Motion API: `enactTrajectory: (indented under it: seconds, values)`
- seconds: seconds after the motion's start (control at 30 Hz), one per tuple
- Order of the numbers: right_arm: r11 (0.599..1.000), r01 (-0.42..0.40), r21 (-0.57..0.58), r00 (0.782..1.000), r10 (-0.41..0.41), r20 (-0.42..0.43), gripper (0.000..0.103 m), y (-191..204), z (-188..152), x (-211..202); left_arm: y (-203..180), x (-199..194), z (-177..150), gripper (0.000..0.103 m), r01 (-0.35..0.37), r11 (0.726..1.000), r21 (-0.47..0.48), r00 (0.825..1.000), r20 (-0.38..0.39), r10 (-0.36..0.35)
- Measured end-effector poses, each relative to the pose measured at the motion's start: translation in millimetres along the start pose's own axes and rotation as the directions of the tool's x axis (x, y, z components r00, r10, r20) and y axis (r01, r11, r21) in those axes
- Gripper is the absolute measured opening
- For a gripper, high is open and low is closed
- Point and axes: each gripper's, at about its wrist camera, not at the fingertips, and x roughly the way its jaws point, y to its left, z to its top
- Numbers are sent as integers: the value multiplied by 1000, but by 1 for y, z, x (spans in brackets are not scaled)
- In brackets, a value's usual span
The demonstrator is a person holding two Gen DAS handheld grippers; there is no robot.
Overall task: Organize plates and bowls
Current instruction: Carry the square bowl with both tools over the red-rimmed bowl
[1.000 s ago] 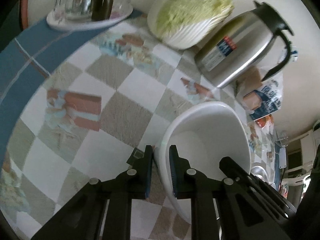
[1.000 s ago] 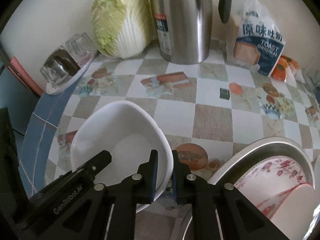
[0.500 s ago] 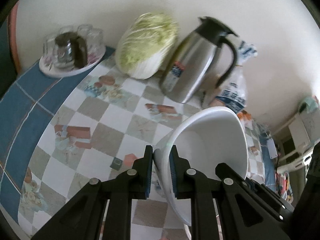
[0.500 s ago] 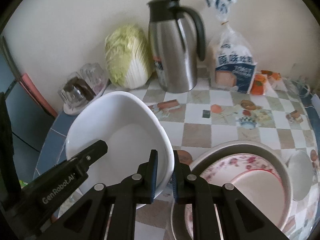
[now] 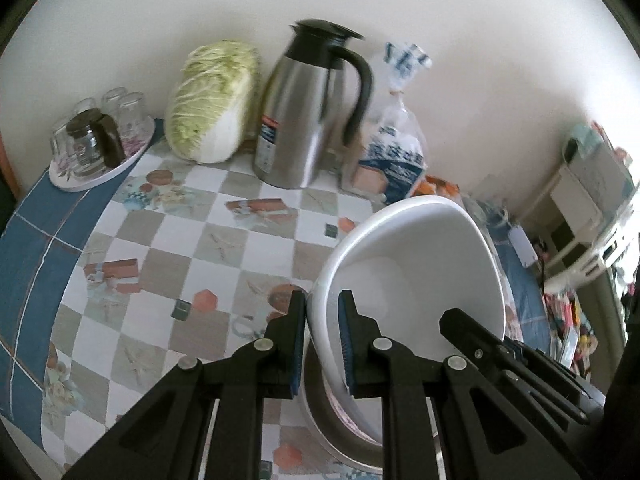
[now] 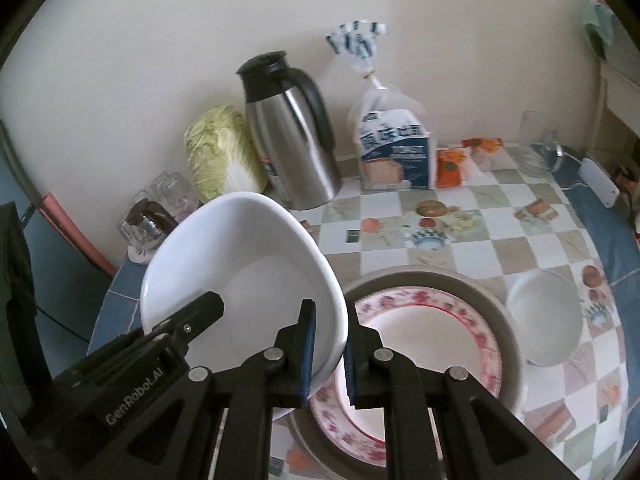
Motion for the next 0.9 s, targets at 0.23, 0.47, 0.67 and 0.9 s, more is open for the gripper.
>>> enactTrajectory:
  seconds: [0.23,0.47,0.67,0.9]
  values:
    - [998,13,64,1000,-11,-21,14,-40,-14,-8,-35,10,-13,17,11,997,79,999,-49,-7]
    - [994,25,107,999,-22,-31,14,-68,-20,-14,-63,18,-23,17,-8,989,148,997,-70,19]
    - [994,34,101,999,-32,-21,14,-79,-20,-24,-79,18,-29,17,-12,985,173,997,-70,25]
    - [993,24,117,1000,-21,-22,14,-96,-22,-30,-98,19,-37,17,-32,978,208,997,-63,46]
